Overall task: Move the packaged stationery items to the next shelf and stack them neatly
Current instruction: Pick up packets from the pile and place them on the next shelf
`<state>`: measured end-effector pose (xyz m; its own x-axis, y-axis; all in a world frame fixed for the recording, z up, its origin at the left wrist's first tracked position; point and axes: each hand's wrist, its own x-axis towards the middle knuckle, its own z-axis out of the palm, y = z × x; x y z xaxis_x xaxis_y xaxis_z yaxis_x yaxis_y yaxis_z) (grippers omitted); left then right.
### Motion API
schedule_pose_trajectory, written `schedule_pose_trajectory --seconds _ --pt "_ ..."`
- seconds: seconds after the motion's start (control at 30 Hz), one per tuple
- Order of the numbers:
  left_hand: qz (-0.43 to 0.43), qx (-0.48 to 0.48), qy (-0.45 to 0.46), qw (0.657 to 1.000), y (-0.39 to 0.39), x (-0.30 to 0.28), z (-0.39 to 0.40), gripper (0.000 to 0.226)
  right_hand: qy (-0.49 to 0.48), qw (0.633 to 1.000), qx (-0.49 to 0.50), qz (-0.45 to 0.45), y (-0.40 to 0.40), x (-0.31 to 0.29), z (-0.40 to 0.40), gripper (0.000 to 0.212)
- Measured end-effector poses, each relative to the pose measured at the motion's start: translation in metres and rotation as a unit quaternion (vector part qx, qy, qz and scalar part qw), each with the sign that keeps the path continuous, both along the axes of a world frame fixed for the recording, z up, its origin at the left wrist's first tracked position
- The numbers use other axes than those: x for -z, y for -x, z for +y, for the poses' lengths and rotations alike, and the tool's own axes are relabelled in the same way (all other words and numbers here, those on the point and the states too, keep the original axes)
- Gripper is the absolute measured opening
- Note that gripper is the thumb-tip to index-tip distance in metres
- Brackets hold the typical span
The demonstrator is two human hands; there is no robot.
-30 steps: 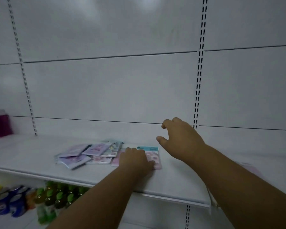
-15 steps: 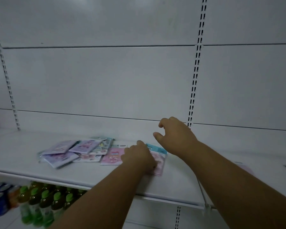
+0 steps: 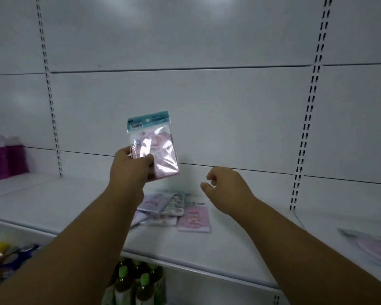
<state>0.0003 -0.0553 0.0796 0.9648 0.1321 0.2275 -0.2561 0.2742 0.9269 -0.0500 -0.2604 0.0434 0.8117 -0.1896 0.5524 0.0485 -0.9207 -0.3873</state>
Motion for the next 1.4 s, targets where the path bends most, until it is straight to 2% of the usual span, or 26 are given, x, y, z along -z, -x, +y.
schedule_pose_trajectory --seconds 0.17,0.3,0.37,0.5,0.57,0.63,0.73,0.83,0.93,1.13,1.27,1.4 --pt "-0.024 0.053 0.035 0.998 -0.011 -0.001 0.057 0.038 -0.043 0.995 0.010 0.095 -0.061 0.025 0.070 0.039" --pt "-0.044 0.097 0.015 0.994 -0.028 0.006 0.088 0.035 -0.020 0.981 0.058 0.181 -0.091 0.036 0.117 0.067" --pt "-0.047 0.117 0.008 0.992 -0.037 0.010 0.101 0.035 -0.007 0.973 0.100 0.210 -0.096 0.037 0.132 0.072" --pt "-0.043 0.146 -0.016 0.988 -0.050 0.014 0.116 0.034 -0.022 0.953 0.134 0.271 -0.102 0.025 0.147 0.042" --pt "-0.044 0.159 -0.018 0.986 -0.055 0.014 0.119 0.035 -0.081 0.946 0.135 0.283 -0.100 0.019 0.149 0.032" --pt "-0.048 0.167 -0.005 0.985 -0.058 0.014 0.119 0.036 -0.199 0.944 0.116 0.238 -0.098 0.019 0.148 0.017" --pt "-0.042 0.189 0.013 0.981 -0.061 0.017 0.113 0.035 -0.276 0.951 0.107 0.087 -0.087 0.020 0.139 0.023" --pt "-0.025 0.214 0.022 0.976 -0.056 0.020 0.094 0.034 -0.364 0.926 0.092 -0.034 -0.057 0.013 0.118 0.021" --pt "-0.025 0.249 0.039 0.967 -0.043 0.023 0.063 0.034 -0.407 0.903 0.095 -0.104 -0.011 0.000 0.092 0.013" --pt "-0.011 0.332 0.047 0.942 0.022 0.028 -0.051 0.042 -0.342 0.907 0.152 -0.195 0.112 -0.011 0.016 0.018" --pt "0.016 0.399 0.072 0.914 0.099 0.034 -0.149 0.040 -0.299 0.907 0.226 -0.194 0.218 -0.009 -0.061 0.010" --pt "0.045 0.466 0.101 0.878 0.183 0.039 -0.241 0.039 -0.254 0.903 0.297 -0.181 0.313 -0.011 -0.143 0.010"
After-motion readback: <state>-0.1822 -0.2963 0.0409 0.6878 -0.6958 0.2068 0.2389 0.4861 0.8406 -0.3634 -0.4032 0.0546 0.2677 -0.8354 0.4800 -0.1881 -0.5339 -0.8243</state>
